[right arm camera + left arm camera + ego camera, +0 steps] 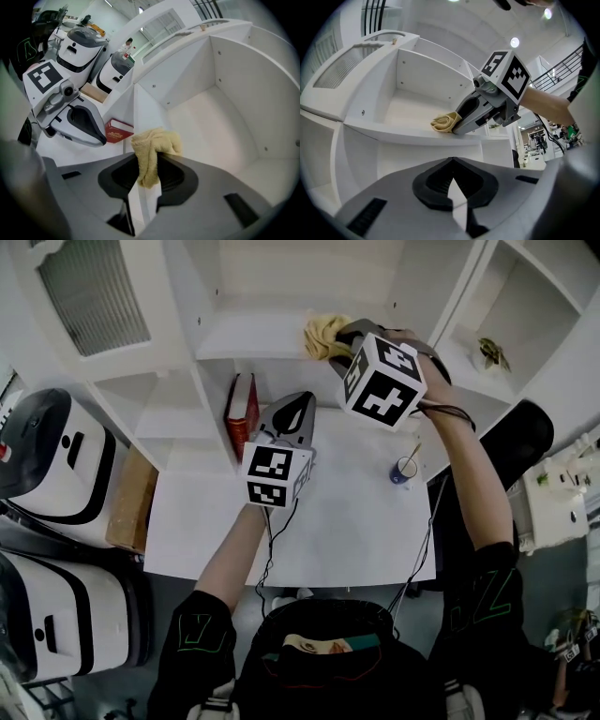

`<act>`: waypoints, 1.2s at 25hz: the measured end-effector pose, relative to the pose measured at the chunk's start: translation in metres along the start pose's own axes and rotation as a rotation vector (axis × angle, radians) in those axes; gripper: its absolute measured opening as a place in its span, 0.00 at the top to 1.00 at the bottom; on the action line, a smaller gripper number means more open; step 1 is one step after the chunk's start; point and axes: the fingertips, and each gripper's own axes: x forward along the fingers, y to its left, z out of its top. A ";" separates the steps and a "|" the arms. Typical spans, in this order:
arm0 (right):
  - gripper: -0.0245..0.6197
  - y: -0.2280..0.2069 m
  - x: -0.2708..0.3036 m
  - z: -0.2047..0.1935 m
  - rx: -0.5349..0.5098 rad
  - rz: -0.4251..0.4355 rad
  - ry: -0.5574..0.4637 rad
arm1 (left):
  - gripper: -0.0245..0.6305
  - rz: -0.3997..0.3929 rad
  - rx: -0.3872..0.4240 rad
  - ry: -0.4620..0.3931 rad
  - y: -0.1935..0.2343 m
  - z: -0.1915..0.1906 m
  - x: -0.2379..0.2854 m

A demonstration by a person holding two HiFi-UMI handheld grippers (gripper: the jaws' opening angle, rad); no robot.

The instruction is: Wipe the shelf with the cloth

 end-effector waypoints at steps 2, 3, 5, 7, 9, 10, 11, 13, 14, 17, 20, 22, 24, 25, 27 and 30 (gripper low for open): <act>0.79 -0.002 -0.005 -0.015 0.016 -0.014 0.036 | 0.96 -0.022 -0.002 0.001 -0.010 -0.001 0.007; 0.79 -0.003 -0.007 -0.023 0.021 -0.022 0.059 | 0.96 -0.033 -0.003 0.002 -0.014 -0.001 0.010; 0.79 -0.004 -0.012 -0.038 0.028 -0.039 0.106 | 0.96 -0.054 -0.006 0.005 -0.024 -0.003 0.015; 0.79 -0.004 -0.016 -0.052 0.038 -0.053 0.142 | 0.96 -0.074 -0.010 0.007 -0.034 -0.004 0.020; 0.79 -0.005 -0.020 -0.064 0.049 -0.066 0.170 | 0.96 -0.093 -0.013 0.008 -0.043 -0.005 0.024; 0.79 -0.006 -0.022 -0.071 0.056 -0.074 0.184 | 0.96 -0.102 -0.014 0.009 -0.047 -0.006 0.026; 0.79 -0.007 -0.024 -0.077 0.063 -0.082 0.199 | 0.96 -0.110 -0.015 0.009 -0.051 -0.006 0.028; 0.79 -0.009 -0.028 -0.090 0.080 -0.099 0.230 | 0.96 -0.124 -0.017 0.011 -0.058 -0.007 0.030; 0.79 -0.009 -0.030 -0.096 0.089 -0.108 0.244 | 0.96 -0.130 -0.018 0.012 -0.061 -0.007 0.031; 0.79 -0.011 -0.036 -0.109 0.122 -0.133 0.253 | 0.96 -0.139 -0.022 0.016 -0.067 -0.009 0.032; 0.79 -0.010 -0.039 -0.111 0.150 -0.169 0.235 | 0.96 -0.139 -0.025 0.020 -0.069 -0.010 0.029; 0.79 -0.009 -0.040 -0.112 0.153 -0.199 0.232 | 0.96 -0.132 -0.028 0.019 -0.067 -0.010 0.026; 0.79 -0.007 -0.043 -0.113 0.166 -0.218 0.221 | 0.96 -0.120 -0.035 0.018 -0.062 -0.011 0.022; 0.79 -0.006 -0.045 -0.114 0.181 -0.225 0.210 | 0.96 -0.112 -0.039 0.019 -0.060 -0.011 0.020; 0.79 -0.002 -0.050 -0.116 0.212 -0.237 0.189 | 0.96 -0.096 -0.031 0.019 -0.055 -0.011 0.015; 0.79 0.005 -0.059 -0.122 0.251 -0.252 0.159 | 0.96 -0.078 0.028 0.019 -0.054 -0.011 0.008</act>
